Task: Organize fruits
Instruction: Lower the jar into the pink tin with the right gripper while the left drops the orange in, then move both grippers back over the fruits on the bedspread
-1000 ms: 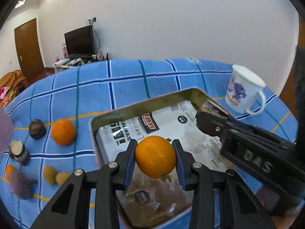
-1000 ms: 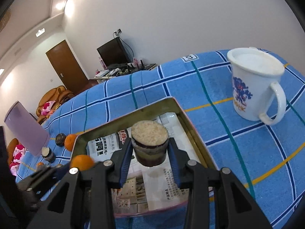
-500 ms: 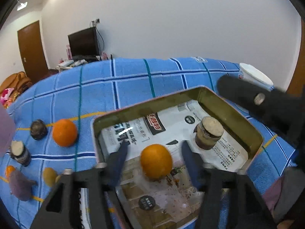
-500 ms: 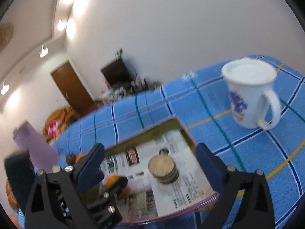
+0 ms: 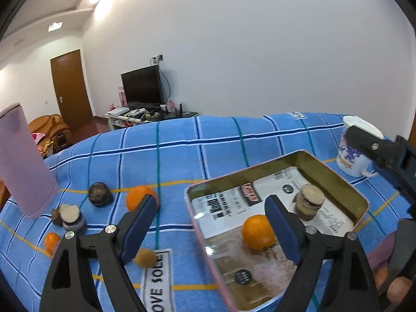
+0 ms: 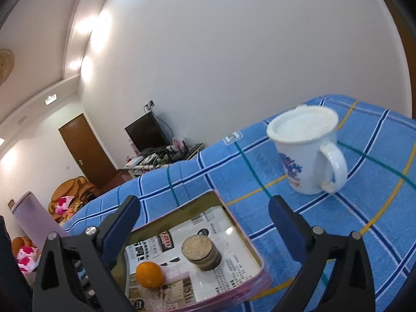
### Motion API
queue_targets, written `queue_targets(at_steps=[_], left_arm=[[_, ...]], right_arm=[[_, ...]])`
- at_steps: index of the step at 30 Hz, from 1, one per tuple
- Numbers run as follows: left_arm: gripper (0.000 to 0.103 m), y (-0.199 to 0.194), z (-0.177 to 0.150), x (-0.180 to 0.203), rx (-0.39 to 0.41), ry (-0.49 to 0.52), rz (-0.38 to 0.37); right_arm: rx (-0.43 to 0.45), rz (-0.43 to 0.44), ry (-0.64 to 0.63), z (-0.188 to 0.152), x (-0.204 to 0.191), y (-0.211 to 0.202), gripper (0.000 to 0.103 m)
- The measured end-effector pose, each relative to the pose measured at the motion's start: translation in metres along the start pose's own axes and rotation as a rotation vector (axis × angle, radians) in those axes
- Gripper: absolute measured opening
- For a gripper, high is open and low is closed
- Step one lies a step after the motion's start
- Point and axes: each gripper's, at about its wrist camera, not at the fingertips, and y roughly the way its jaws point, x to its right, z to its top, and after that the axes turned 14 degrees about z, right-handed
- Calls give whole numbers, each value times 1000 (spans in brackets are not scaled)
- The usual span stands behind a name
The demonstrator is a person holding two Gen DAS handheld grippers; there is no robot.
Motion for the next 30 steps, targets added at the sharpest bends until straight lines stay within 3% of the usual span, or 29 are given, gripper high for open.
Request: queue_targets(at_steps=[9,17,30], left_arm=[[86,13,-9,-24,-10,-30,61],[86,19,-12,-24,1,-32,66],[86,23,-17,-25,17,-38,70]], right_arm=[[44,-111,-216,-7,-30,0,101],[95,-156,-286,-13,-42,-9,101],[58,-119,-317,-17,-52,-4,101]])
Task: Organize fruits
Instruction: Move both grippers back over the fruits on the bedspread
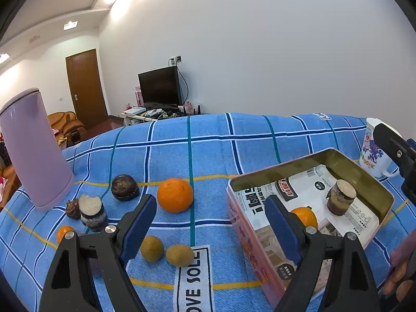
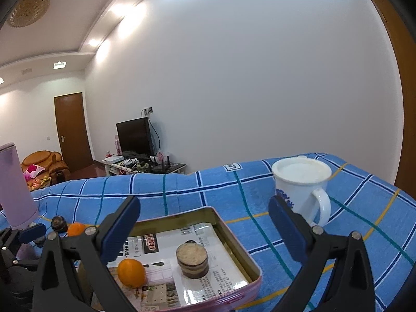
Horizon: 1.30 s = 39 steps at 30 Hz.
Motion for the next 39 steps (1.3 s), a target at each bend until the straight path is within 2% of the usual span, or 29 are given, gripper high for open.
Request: queue_targets(at_steps=[11,14,16,18,25,32,38,39], left_arm=[[86,2,0,-5,-12,-20,-5],[86,2,-1,-7,-18,-19,-5],[86,1,-2,-9,-20,-22,-9],[86,-1,-4,-11,-16,-20,-15],[86,-3,-9,-30,-32,12,-14],[86,3,-3,-69,3,37,-12],[86,27,4,-127,-54,-88,18],[86,28,7,-136,-54,-108,25]], right_arm=[[-54,17,123,-2,20,7,97],[-67,21,115,-3,18,9,93],[-74,14,99,-4,14,9,85],[-68,12,84,-4,10,6,81],[-17,-7,44,-2,-11,-7,81],[-90,49,25,-11,-44,-6,81],[-156,119,-76,-22,-91,-2,81],[-171,133,-85,-24,-97,0,77]])
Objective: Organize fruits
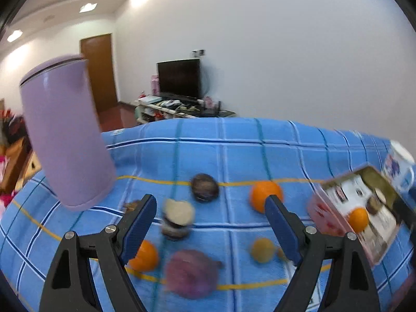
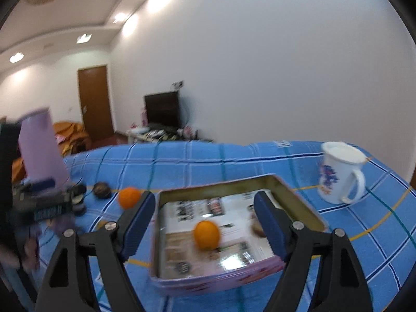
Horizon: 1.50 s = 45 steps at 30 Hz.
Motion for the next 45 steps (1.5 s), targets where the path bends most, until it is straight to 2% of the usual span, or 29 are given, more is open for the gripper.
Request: queue_targets(at_steps=[1,5,8,10,13,19,25,27,28,31,33,36,40,41,45], left_arm=[[86,1,3,-6,2,-10,15],[86,5,10,-30,2,-27,112],[86,11,9,-40,-36,-44,104],[86,14,9,-44,-59,-59,93],[86,11,11,-45,-51,-59,87],[86,5,12,-42,-29,-34,83],[86,4,11,-40,-23,-28,94],[86,5,11,-41,-26,-37,92],[86,5,11,-41,-26,-38,91],[86,4,11,-39,-15,-28,84],[86,3,10,-36,-9,-19,58],[86,1,8,-28,-14,-6,-42],[86,-1,4,-6,-29,70,-128],[84,-2,2,2,-29,104,-132],[50,4,-8,29,-54,220,-138]], right_arm=[[-20,21,-8,-1,-7,5,72],[-129,92,-15,-4,-32,32,63],[-220,123,-9,-9,-48,53,55],[-282,162,-18,-12,-60,69,44],[-366,192,-54,-19,-76,91,42],[-433,163,-97,-23,-84,109,41],[-544,226,-95,-32,-90,130,41],[-539,253,-76,-30,-87,128,38],[-532,256,-65,-30,-85,127,31],[-518,275,-24,-28,-77,122,30],[-459,305,4,-24,-71,111,30],[-341,330,37,-13,-61,90,30],[-193,297,80,5,-41,63,30],[-159,271,81,9,-35,59,30],[-124,248,121,15,-13,50,30]])
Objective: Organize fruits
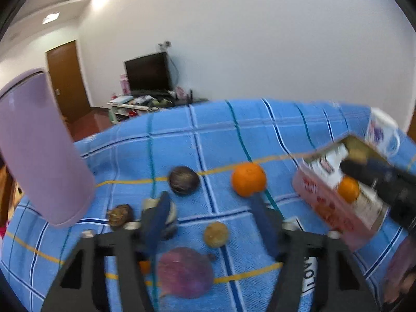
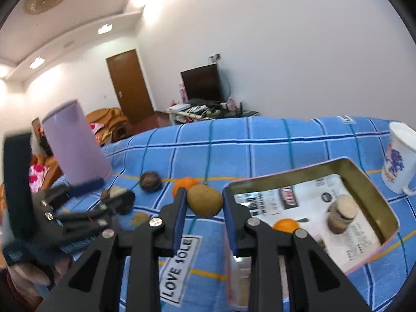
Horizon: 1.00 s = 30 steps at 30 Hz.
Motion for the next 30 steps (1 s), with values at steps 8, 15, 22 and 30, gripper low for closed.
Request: queue_targets(at_steps=[8,15,22,30], left_arm=[[46,37,-5,26,-174,90,21],[37,20,-7,22,-195,70,-51],[37,44,0,-10,-251,-45,-155],[37,35,6,-33,-291,-156,-323]], right_arm=[[13,24,10,5,3,-9,30],[17,35,6,3,3,-15,30],[11,36,47,2,11,-13,30],[18,45,40,3,9,-15,31]])
